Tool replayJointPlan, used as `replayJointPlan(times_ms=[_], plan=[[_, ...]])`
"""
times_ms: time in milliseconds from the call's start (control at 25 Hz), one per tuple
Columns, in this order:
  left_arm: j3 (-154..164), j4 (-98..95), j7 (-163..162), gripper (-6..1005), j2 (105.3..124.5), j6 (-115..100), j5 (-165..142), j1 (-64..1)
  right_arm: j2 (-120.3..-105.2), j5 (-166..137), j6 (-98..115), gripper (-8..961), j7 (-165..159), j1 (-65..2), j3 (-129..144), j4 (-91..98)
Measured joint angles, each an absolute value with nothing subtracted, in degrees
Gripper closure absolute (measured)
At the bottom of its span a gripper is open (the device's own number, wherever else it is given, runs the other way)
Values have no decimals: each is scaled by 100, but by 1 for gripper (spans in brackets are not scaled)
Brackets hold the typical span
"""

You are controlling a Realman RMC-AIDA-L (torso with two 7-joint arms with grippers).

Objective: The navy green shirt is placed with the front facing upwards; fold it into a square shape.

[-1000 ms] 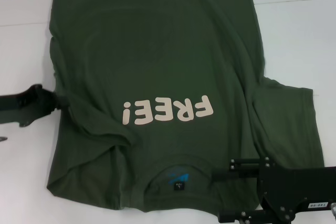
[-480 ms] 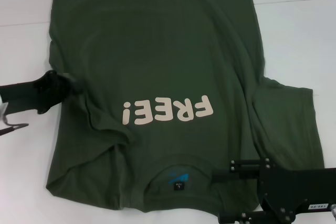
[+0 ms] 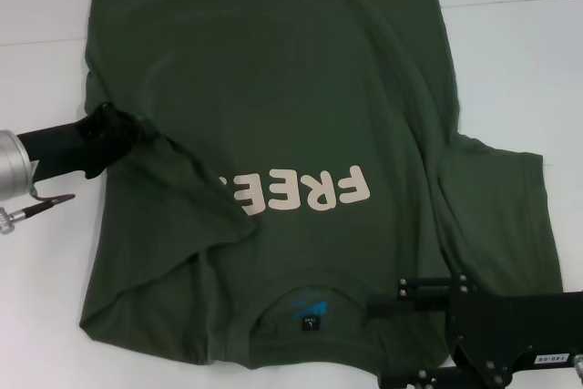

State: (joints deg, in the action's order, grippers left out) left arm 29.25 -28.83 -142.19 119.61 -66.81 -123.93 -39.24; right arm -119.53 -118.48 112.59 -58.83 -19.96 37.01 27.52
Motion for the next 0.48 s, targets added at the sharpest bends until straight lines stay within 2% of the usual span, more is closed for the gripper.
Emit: replayJointPlan(times_ms=[480], plan=[[2914, -2499, -13676, 993, 12034, -6422, -12111, -4043, -11953, -11848, 11227, 252, -5897, -1995, 3700, 2750]])
